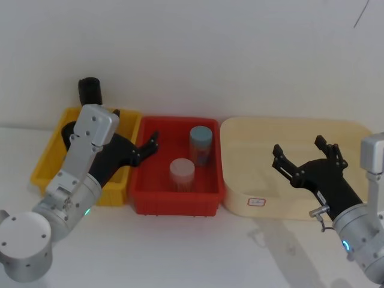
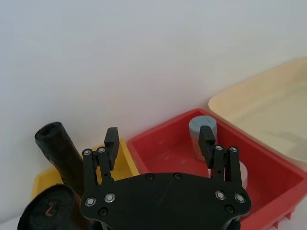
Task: Pick up the garbage bag with the one hand and transfer it to the other hand.
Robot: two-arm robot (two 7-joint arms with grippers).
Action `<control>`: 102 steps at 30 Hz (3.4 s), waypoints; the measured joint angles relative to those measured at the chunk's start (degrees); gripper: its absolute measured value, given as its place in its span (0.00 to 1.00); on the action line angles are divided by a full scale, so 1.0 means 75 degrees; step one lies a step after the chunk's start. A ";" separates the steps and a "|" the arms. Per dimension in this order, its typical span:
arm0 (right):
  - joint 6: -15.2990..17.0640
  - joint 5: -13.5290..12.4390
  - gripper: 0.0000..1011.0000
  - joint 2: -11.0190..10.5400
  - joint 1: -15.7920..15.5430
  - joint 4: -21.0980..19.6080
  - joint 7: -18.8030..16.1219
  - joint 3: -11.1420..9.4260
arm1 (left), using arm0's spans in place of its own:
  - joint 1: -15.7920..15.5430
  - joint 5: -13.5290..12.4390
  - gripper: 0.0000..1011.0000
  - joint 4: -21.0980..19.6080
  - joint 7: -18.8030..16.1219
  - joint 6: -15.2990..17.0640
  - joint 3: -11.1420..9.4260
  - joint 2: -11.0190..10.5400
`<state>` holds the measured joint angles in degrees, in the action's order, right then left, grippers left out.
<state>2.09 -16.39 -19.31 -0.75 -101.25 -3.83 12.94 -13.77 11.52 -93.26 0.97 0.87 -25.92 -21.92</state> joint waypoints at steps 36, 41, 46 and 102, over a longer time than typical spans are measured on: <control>0.2840 -0.0349 0.99 0.0279 0.1744 -0.0291 -0.0828 0.0571 | 0.0722 0.2217 0.99 -0.1503 0.2206 0.1280 0.2567 -0.2029; 0.3148 -0.0366 0.99 0.0354 0.2020 -0.0029 -0.0981 0.0736 | 0.1153 0.2440 0.99 -0.1484 0.2399 0.1300 0.2939 -0.2308; 0.3349 -0.0367 0.99 0.0417 0.2239 0.0198 -0.1107 0.0895 | 0.1490 0.2609 0.99 -0.1404 0.2577 0.1269 0.3171 -0.2507; 0.4044 -0.0601 0.99 0.0845 0.3745 0.2397 -0.2191 0.2066 | -0.0519 0.3146 0.99 0.2065 0.4432 0.0628 0.1524 -0.1855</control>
<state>32.42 -20.90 -12.97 27.34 -83.27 -20.26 28.43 -17.66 35.12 -77.78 34.21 5.58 -14.49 -35.83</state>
